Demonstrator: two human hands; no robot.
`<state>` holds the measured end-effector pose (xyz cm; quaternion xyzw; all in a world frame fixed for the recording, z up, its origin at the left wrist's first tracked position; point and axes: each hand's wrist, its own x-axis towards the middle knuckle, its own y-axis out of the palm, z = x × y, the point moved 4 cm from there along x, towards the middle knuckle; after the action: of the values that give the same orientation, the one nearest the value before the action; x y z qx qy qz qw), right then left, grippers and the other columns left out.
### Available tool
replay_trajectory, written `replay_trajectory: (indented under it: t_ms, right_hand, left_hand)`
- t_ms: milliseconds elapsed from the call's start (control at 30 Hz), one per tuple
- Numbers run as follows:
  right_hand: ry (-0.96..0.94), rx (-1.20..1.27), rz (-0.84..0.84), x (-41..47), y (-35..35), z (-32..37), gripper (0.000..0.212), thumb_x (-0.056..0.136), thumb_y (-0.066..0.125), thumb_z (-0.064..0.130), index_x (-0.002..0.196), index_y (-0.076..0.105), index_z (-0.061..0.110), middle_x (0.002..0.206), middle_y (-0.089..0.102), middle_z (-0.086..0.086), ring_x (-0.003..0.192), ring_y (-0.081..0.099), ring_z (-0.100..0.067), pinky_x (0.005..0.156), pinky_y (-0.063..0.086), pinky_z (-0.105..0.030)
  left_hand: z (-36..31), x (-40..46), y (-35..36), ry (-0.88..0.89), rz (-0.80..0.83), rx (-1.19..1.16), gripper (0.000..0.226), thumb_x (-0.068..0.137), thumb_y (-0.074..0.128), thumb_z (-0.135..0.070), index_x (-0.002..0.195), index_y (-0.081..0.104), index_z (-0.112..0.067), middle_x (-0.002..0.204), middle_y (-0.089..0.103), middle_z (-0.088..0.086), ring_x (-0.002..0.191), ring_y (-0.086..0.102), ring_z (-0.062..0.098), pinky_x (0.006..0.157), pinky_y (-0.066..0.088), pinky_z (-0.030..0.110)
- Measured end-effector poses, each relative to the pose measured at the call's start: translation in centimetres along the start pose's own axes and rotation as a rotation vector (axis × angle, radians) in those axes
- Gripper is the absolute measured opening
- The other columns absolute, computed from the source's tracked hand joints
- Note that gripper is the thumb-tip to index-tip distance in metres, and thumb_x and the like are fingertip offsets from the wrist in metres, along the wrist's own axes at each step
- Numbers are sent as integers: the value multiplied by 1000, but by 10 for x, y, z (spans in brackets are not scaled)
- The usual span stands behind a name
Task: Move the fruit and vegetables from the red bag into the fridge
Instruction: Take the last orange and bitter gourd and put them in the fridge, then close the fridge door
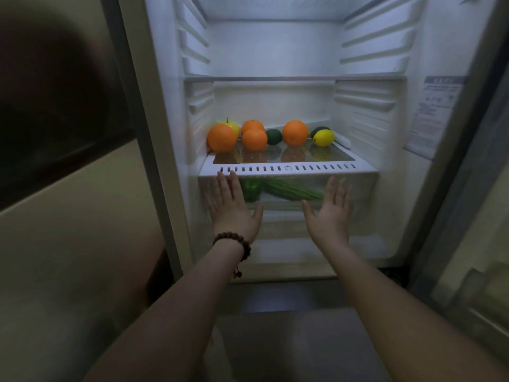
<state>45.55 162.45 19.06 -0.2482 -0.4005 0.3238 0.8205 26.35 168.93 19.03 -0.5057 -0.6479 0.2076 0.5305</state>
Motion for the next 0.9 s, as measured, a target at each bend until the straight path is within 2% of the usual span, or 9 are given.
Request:
replay_trajectory:
  t_ms: [133,333,433,533,633,767,900]
  right_hand:
    - [-73,-62,12,-23,-22,10,75,95,38,49,150,0,18,158,-9,-9,144,-15,-25,117,2,-50]
    - [-144,-74,21,-68,-66,22,65,95,35,50,150,13,21,159,-1,-6,145,-12,-22,118,-1,-46]
    - [-171,-64,35,-96,-89,22,62,95,33,52,149,21,22,159,4,-6,145,-9,-22,118,0,-46]
    - [-214,-26,31,-135,-119,14,58,96,37,49,146,29,21,158,10,-7,146,-3,-22,117,1,-44]
    - [-252,-26,19,-180,-157,-3,56,95,43,45,142,36,17,156,17,-10,145,4,-25,117,8,-47]
    - [-305,-48,0,-248,-209,-35,56,92,38,49,131,50,11,150,31,-17,143,16,-32,115,17,-49]
    - [-287,-83,69,-308,-256,-69,50,94,48,38,136,45,11,152,26,-18,143,12,-32,115,15,-49]
  left_hand:
    - [-12,-30,-15,49,25,39,89,88,34,-64,148,-15,-20,157,-13,5,144,-15,23,114,-7,50]
    - [-35,-97,-51,204,37,115,78,88,24,-67,150,-1,-27,158,6,2,145,0,21,115,6,53]
    - [-48,-137,-69,211,1,116,78,87,23,-69,150,3,-27,158,9,2,145,1,20,115,7,51]
    - [-64,-181,-88,186,4,101,78,87,25,-68,150,4,-26,158,9,3,145,0,20,116,2,50]
    - [-82,-234,-105,170,50,108,78,88,24,-67,150,0,-25,158,6,4,145,-3,21,116,1,51]
    - [-105,-314,-127,145,27,84,77,88,25,-66,150,2,-24,158,7,3,145,-3,21,116,1,51]
    - [-130,-384,-142,169,51,62,75,89,28,-63,150,3,-26,158,9,1,145,-5,19,116,0,50]
